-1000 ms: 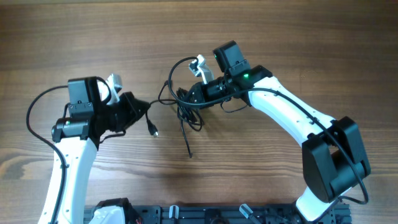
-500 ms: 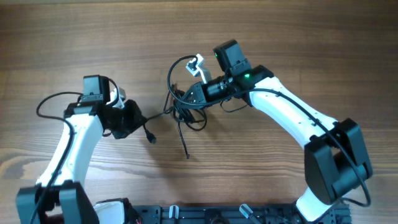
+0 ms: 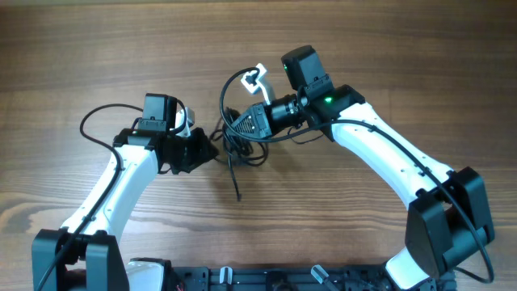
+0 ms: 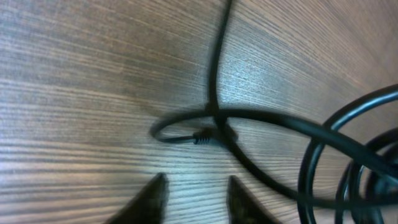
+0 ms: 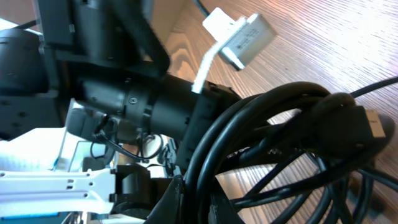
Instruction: Untangle cables
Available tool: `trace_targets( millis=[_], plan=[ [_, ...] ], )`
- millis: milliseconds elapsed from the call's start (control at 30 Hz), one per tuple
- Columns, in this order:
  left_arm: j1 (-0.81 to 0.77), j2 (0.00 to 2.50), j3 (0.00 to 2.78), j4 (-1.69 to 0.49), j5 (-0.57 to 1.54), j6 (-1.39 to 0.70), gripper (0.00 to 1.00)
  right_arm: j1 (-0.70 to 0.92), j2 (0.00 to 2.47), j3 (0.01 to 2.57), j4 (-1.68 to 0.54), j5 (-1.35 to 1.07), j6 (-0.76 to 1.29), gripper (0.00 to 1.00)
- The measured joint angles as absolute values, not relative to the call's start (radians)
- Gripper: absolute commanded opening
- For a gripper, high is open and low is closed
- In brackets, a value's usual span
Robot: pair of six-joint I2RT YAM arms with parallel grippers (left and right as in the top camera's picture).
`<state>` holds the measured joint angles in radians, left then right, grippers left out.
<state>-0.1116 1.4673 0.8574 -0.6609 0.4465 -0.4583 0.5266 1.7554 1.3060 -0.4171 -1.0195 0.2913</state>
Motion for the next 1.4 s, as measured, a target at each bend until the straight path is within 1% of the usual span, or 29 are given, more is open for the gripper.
trace_targets(
  millis=[67, 200, 267, 400, 600, 700, 800, 900, 1000, 1067, 1233, 1400],
  plan=[
    [-0.111, 1.467, 0.857, -0.661, 0.447, -0.461, 0.55, 0.526, 1.752, 1.306, -0.401, -1.034, 0.293, 0.04],
    [-0.112, 1.467, 0.857, -0.656, 0.447, -0.458, 0.48, 0.526, 1.734, 1.306, -0.366, -1.047, 0.315, 0.04],
    [-0.111, 1.467, 0.858, -0.654, 0.447, -0.456, 0.47, 0.526, 1.724, 1.306, -0.361, -1.048, 0.321, 0.04],
    [-0.109, 1.460, 0.897, -0.692, 0.447, -0.438, 0.49, 0.520, 1.703, 1.306, -0.361, -1.055, 0.326, 0.04],
    [-0.096, 1.342, 1.013, -0.717, 0.447, -0.419, 0.57, 0.498, 1.700, 1.306, -0.361, -1.054, 0.329, 0.04],
    [-0.096, 1.266, 1.028, -0.730, 0.458, -0.419, 0.58, 0.498, 1.700, 1.306, -0.361, -1.050, 0.329, 0.05],
    [-0.096, 1.258, 1.028, -0.749, 0.481, -0.423, 0.59, 0.499, 1.700, 1.306, -0.363, -1.023, 0.339, 0.06],
    [-0.096, 1.271, 1.028, -0.759, 0.488, -0.424, 0.59, 0.500, 1.700, 1.306, -0.405, -0.939, 0.353, 0.07],
    [-0.096, 1.288, 1.028, -0.756, 0.492, -0.424, 0.59, 0.499, 1.700, 1.306, -0.487, -0.809, 0.366, 0.04],
    [-0.096, 1.297, 1.028, -0.752, 0.491, -0.424, 0.59, 0.499, 1.700, 1.306, -0.520, -0.746, 0.366, 0.05],
    [-0.096, 1.303, 1.028, -0.749, 0.474, -0.424, 0.59, 0.499, 1.687, 1.306, -0.548, -0.612, 0.367, 0.05],
    [-0.094, 1.304, 1.028, -0.728, 0.437, -0.424, 0.57, 0.498, 1.559, 1.306, -0.645, -0.412, 0.366, 0.05]
  ],
)
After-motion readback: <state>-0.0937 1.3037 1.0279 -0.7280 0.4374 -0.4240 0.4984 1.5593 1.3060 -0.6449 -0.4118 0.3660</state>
